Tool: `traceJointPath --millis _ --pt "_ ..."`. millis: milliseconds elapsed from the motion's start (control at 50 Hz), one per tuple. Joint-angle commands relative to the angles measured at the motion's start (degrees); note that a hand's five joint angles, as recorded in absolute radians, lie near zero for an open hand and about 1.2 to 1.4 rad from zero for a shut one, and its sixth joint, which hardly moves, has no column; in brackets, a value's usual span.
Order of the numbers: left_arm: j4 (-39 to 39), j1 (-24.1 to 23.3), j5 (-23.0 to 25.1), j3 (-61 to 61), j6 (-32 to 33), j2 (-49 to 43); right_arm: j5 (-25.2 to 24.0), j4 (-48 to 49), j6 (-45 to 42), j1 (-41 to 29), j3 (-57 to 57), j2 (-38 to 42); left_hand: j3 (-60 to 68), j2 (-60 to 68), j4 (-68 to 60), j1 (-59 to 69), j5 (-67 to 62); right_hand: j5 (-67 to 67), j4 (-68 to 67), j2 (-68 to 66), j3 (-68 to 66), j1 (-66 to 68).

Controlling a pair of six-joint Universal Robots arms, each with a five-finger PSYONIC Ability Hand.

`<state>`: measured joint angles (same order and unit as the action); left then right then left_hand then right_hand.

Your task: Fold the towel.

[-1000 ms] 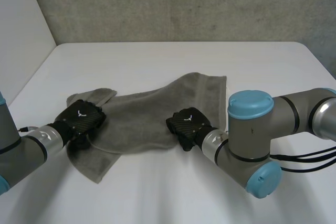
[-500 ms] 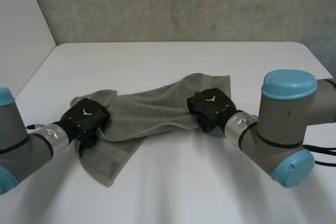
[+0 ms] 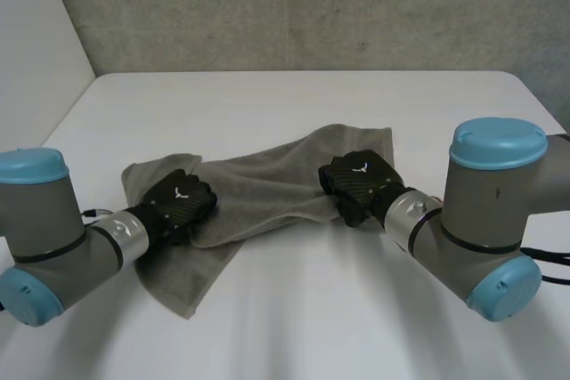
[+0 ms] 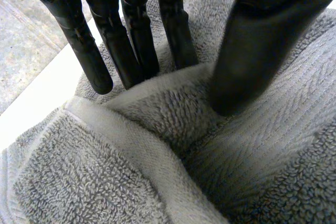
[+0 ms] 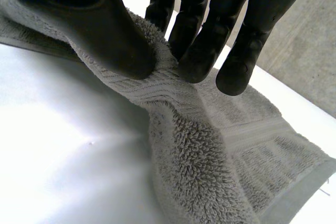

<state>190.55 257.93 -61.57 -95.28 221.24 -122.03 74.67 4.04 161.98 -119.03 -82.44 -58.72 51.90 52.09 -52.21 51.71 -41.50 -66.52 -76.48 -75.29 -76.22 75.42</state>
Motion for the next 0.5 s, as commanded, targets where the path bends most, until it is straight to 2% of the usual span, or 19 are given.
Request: traceJointPath --millis 20,40,100,140,160,200,260,300,320,360,500 --pt "-0.4 0.2 -0.7 1.9 -0.1 -0.3 -0.1 -0.6 -0.3 0.2 2.5 -0.9 24.4 24.2 -24.1 24.6 -24.8 -3.5 -3.5 -4.7 -3.8 4.6" --pt "-0.4 0.2 -1.4 2.6 -0.1 0.0 -0.1 -1.7 -0.4 0.6 3.8 -0.9 28.1 27.9 -27.8 28.3 -28.5 -3.5 -3.5 -4.7 -3.8 4.6" --pt "-0.3 0.2 -2.6 3.9 -0.3 0.4 -0.2 -2.8 -0.4 1.5 5.8 -0.9 28.1 27.9 -27.8 28.3 -28.5 -3.5 -3.5 -4.7 -3.8 4.6" --pt "-0.3 -0.1 -5.8 8.2 -0.7 1.0 -0.8 -4.7 -0.4 2.0 10.9 -0.3 28.1 27.9 -27.8 28.3 -28.5 -3.5 -3.5 -4.7 -3.8 4.6" --pt "-0.3 -0.1 -5.8 8.2 -0.7 1.0 -0.8 -4.7 -0.4 2.1 10.9 -0.3 28.1 27.9 -27.8 28.3 -28.5 -3.5 -3.5 -4.7 -3.8 4.6" --pt "0.1 -1.6 -9.9 14.5 -2.6 1.1 -0.7 -4.7 -0.5 2.1 18.2 0.6 28.1 27.9 -27.8 28.3 -28.5 -3.5 -3.5 -4.7 -3.8 4.6" --pt "0.1 -3.0 -11.6 18.6 -4.0 1.2 -1.0 -4.2 -0.5 1.8 22.9 1.2 28.1 27.9 -27.8 28.3 -28.5 -3.5 -3.5 -4.7 -3.8 4.6" --pt "0.2 -5.1 -15.0 27.9 -7.3 1.9 -3.7 -0.2 0.3 1.5 32.2 1.5 28.1 27.9 -27.8 28.3 -28.5 -3.5 -3.5 -4.7 -3.8 4.6" --pt "0.2 -5.2 -15.0 28.0 -7.3 1.9 -3.7 -0.2 0.3 1.5 32.3 1.5 28.1 27.9 -27.8 28.3 -28.5 -3.5 -3.5 -4.7 -3.8 4.6" --pt "0.8 -6.8 -18.3 37.5 -11.5 3.7 -6.1 6.8 1.3 1.3 38.8 1.2 28.1 27.9 -27.8 28.3 -28.5 -3.5 -3.5 -4.7 -3.8 4.6" --pt "5.7 -8.1 -23.2 50.4 -20.4 7.2 -6.6 16.9 6.0 1.9 47.3 -0.2 28.1 27.9 -27.8 28.3 -28.5 -3.5 -3.5 -4.7 -3.8 4.6"
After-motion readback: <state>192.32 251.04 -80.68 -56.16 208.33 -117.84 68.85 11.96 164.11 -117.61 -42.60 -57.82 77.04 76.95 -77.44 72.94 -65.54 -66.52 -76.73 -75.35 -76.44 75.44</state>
